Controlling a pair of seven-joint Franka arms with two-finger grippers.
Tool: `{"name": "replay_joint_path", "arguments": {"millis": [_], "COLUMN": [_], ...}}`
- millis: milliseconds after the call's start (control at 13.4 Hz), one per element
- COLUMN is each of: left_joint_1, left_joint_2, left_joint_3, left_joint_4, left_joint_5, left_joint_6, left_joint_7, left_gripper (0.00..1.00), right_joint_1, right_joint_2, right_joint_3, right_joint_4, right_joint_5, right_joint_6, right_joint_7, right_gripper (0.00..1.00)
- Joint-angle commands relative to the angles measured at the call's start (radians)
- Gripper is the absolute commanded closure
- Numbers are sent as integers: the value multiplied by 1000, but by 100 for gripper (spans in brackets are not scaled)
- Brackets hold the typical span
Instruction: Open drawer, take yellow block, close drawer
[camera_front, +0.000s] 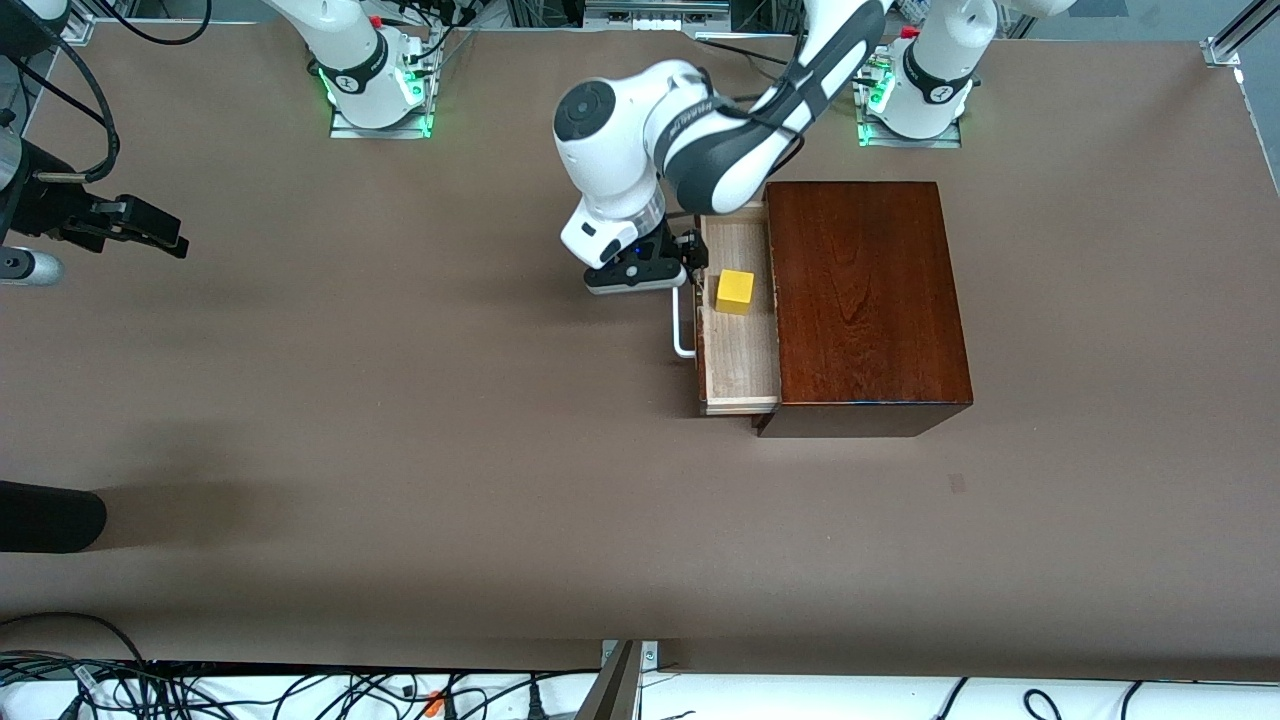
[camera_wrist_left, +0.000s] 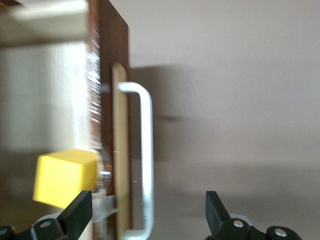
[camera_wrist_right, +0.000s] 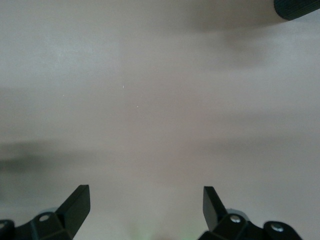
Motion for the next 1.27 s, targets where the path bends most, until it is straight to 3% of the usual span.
{"name": "replay_joint_path", "arguments": {"millis": [0,522,969,1043,1193], "left_joint_1": [31,379,689,703,625], "left_joint_2": [-80,-286,-361,-393,-453], "left_joint_3": [7,8,13,35,191], "left_joint_4": [59,62,62,38,-16], "left_joint_5": [-27,-277,-346,-389,-417], "left_joint_6": [-117,-256,-382,-378,-370], "left_joint_7": [138,509,891,936,975], "left_gripper": [0,0,0,0,0], "right_joint_1": [-6,25,177,216,313], "right_joint_2": [-4,39,42,42,42], "right_joint_3": [9,26,30,30,30], "right_joint_4": [24,73,72,70,72], "right_joint_5": [2,13,17,20,37], "right_joint_6": [-3,-15,-18,-18,-8], "right_joint_7": [20,294,665,748,951], "right_gripper": [0,0,0,0,0]}}
